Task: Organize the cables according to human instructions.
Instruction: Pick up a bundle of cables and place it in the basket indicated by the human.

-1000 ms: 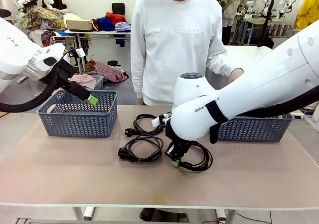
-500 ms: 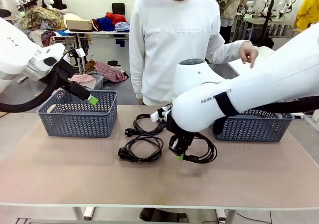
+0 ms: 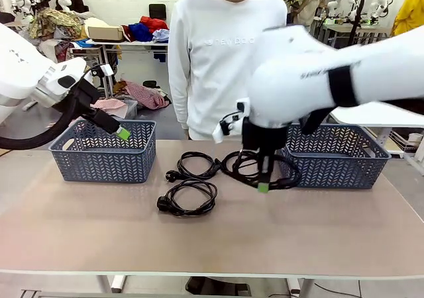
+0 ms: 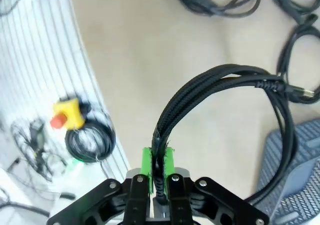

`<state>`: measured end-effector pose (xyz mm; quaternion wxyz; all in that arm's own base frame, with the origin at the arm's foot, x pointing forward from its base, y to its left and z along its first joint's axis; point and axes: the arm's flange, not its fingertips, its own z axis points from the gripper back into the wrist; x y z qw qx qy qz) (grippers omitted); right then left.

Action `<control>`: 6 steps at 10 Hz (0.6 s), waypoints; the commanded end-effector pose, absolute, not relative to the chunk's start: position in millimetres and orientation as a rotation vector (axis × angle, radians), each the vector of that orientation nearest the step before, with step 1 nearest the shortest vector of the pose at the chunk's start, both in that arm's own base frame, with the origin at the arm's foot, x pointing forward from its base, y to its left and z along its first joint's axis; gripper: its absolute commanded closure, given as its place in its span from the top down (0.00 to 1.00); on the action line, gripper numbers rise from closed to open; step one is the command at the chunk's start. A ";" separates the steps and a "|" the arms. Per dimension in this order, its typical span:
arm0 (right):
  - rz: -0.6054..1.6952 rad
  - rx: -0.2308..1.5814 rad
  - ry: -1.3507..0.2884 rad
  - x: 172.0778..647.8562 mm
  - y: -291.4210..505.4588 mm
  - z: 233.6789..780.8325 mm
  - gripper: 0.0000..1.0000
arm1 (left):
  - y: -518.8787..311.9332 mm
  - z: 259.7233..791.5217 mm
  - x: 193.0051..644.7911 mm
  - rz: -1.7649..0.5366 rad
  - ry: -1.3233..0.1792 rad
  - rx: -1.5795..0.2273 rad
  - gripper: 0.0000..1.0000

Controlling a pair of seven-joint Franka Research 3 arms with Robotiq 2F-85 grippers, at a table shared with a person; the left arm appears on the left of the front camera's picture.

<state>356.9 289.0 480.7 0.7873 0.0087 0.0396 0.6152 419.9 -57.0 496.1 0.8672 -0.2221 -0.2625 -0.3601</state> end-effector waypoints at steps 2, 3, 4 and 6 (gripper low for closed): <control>1.397 -0.035 0.124 380.8 242.6 534.8 0.00 | -55.6 494.7 419.2 -0.769 -0.562 -0.489 1.00; 1.414 -0.039 0.118 393.6 224.0 546.3 0.00 | -55.6 494.7 419.2 -0.769 -0.562 -0.489 1.00; 1.441 -0.021 0.091 408.1 205.3 554.8 0.00 | -55.6 494.7 419.2 -0.769 -0.562 -0.489 1.00; 1.477 0.000 0.080 433.8 174.6 564.4 0.00 | -55.6 494.7 419.2 -0.769 -0.562 -0.489 1.00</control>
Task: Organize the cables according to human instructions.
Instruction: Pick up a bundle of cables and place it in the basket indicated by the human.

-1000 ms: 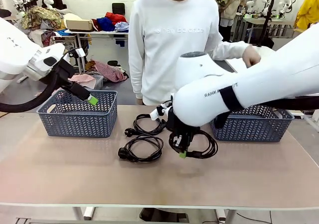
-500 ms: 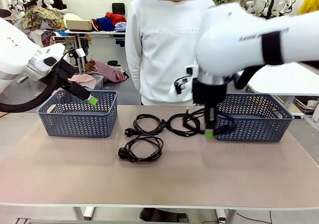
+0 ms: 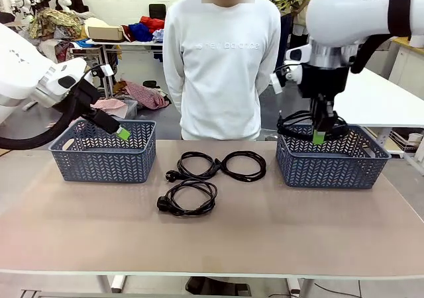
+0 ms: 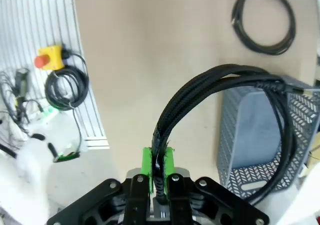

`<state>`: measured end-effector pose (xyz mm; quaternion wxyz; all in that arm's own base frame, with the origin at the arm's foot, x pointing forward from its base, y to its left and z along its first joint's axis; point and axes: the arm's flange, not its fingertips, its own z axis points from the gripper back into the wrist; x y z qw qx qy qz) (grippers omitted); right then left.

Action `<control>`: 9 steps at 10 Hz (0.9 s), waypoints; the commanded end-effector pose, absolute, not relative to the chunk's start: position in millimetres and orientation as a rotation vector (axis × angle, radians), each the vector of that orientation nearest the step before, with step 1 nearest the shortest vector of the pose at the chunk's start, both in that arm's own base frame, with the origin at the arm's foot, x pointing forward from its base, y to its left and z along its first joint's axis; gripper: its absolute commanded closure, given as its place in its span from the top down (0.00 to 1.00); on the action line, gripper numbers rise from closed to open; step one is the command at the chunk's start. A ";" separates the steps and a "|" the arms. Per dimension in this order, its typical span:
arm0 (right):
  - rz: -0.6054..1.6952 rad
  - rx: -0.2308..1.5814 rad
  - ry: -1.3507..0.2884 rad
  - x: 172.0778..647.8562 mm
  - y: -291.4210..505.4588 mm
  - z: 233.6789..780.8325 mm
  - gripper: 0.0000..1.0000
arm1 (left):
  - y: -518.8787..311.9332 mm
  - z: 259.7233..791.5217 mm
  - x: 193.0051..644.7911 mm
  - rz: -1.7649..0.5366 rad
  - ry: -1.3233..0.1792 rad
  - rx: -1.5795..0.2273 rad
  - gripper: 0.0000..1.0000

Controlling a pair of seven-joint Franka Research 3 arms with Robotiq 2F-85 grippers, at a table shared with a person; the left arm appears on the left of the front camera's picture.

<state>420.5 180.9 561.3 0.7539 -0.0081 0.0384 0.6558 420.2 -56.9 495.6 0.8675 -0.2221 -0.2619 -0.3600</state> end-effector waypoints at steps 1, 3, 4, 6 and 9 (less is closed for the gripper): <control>1.474 0.004 0.064 440.1 168.1 567.0 0.00 | -55.6 494.7 419.2 -0.769 -0.562 -0.489 1.00; 1.431 -0.018 0.084 420.5 180.9 561.3 0.00 | -55.6 494.7 419.2 -0.769 -0.562 -0.489 1.00; 1.431 -0.018 0.084 420.5 180.9 561.3 0.00 | -55.6 494.7 419.2 -0.769 -0.562 -0.489 1.00; 1.431 -0.018 0.084 420.5 180.9 561.3 0.00 | -55.6 494.7 419.2 -0.769 -0.562 -0.489 1.00; 1.457 -0.018 0.088 425.6 184.2 561.6 0.11 | -55.6 494.7 419.2 -0.769 -0.562 -0.489 1.00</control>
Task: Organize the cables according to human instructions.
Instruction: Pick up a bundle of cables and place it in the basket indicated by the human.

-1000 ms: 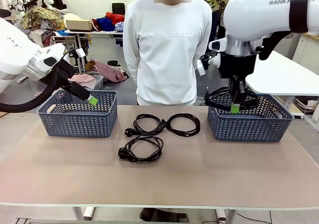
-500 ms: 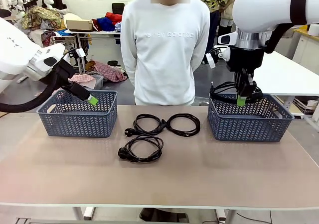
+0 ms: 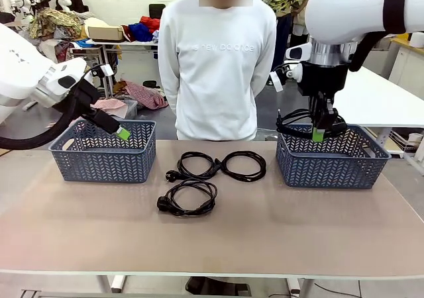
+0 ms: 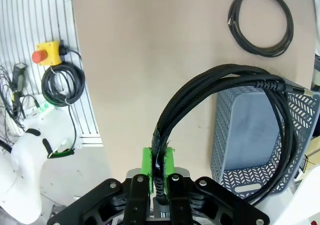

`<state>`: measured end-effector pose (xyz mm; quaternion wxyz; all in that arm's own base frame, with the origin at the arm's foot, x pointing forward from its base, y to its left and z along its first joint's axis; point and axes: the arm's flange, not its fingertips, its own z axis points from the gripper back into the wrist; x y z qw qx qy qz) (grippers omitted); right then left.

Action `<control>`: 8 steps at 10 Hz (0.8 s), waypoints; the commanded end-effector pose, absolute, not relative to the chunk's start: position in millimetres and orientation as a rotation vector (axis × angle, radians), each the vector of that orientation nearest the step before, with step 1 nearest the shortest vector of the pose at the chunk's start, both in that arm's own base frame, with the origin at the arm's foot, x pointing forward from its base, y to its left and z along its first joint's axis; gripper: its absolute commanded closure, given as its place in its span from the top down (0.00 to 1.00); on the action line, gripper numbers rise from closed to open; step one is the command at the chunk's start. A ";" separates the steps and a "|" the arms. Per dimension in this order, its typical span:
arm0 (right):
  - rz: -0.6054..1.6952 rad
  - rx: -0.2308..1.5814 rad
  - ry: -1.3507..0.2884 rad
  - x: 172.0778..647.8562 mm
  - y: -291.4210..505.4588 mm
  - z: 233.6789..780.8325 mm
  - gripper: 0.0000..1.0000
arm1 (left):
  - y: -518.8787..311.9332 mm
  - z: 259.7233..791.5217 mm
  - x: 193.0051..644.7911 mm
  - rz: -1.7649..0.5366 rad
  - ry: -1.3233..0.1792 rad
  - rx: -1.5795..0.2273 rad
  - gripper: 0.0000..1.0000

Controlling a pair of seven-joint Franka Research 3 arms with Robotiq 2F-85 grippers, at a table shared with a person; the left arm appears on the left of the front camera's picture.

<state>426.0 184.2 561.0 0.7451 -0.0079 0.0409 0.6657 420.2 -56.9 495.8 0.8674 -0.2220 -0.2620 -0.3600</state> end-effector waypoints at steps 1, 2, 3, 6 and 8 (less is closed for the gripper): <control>1.459 -0.021 0.093 433.3 169.7 562.2 0.11 | -55.6 494.7 419.2 -0.769 -0.562 -0.489 1.00; 1.469 -0.041 0.099 442.4 152.2 562.5 0.11 | -55.6 494.7 419.2 -0.769 -0.562 -0.489 1.00; 1.477 -0.054 0.117 452.1 136.7 561.2 0.11 | -55.6 494.7 419.2 -0.769 -0.562 -0.489 1.00; 1.511 -0.022 0.108 483.5 92.7 551.8 0.11 | -55.6 494.7 419.2 -0.769 -0.562 -0.489 1.00; 1.500 -0.037 0.065 504.6 71.2 540.1 0.11 | -55.6 494.7 419.2 -0.769 -0.562 -0.489 1.00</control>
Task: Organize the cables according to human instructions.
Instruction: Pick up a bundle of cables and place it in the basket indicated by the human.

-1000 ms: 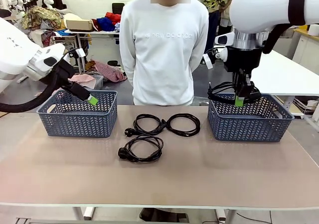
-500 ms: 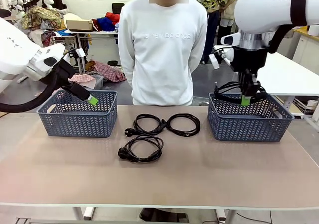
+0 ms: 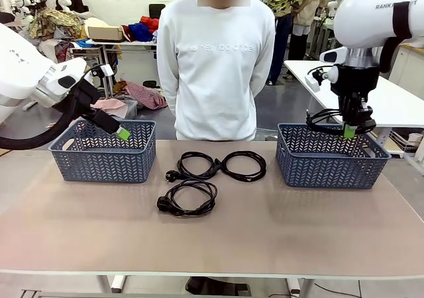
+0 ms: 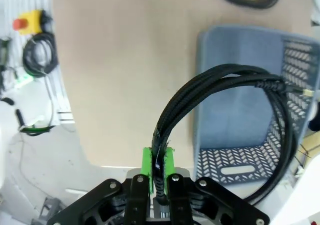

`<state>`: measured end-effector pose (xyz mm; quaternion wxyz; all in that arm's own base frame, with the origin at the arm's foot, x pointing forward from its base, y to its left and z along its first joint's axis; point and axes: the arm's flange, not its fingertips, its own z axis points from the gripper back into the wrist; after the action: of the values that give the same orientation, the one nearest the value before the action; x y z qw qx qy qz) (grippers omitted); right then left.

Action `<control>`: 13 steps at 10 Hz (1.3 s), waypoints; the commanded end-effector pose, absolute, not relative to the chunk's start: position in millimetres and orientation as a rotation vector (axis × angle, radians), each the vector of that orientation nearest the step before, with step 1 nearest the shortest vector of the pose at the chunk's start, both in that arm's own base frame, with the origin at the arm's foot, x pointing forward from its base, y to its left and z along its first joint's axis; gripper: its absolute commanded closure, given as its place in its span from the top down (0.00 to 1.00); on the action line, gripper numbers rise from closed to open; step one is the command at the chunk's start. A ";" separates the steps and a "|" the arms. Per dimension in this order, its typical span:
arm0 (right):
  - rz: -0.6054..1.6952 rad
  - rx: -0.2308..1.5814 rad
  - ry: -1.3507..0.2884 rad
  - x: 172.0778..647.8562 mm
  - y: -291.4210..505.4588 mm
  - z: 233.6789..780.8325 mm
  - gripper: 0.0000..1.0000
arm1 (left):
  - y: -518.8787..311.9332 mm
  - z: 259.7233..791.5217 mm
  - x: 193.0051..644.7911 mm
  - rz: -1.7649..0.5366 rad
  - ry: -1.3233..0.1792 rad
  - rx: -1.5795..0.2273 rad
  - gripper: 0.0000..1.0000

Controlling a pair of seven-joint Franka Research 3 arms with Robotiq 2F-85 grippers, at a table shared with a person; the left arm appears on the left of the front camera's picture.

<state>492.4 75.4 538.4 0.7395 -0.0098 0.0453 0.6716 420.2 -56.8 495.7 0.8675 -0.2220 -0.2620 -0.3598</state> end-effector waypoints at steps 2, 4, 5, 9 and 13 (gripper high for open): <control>1.476 -0.052 0.045 529.2 53.0 528.9 0.11 | -55.6 494.7 419.2 -0.769 -0.562 -0.489 1.00; 1.457 -0.063 0.044 548.2 50.9 519.8 0.11 | -55.6 494.7 419.2 -0.769 -0.562 -0.489 1.00; 1.441 -0.069 0.049 556.5 52.0 517.9 0.11 | -55.6 494.7 419.2 -0.769 -0.562 -0.489 1.00; 1.421 -0.071 0.057 575.7 55.3 514.2 0.11 | -55.6 494.7 419.2 -0.769 -0.562 -0.489 1.00; 1.388 -0.056 0.056 578.5 57.7 516.2 0.11 | -55.6 494.7 419.2 -0.769 -0.562 -0.489 1.00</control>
<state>573.6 55.9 509.0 0.7556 -0.0239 0.0212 0.6542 420.2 -56.9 495.7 0.8675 -0.2220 -0.2619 -0.3599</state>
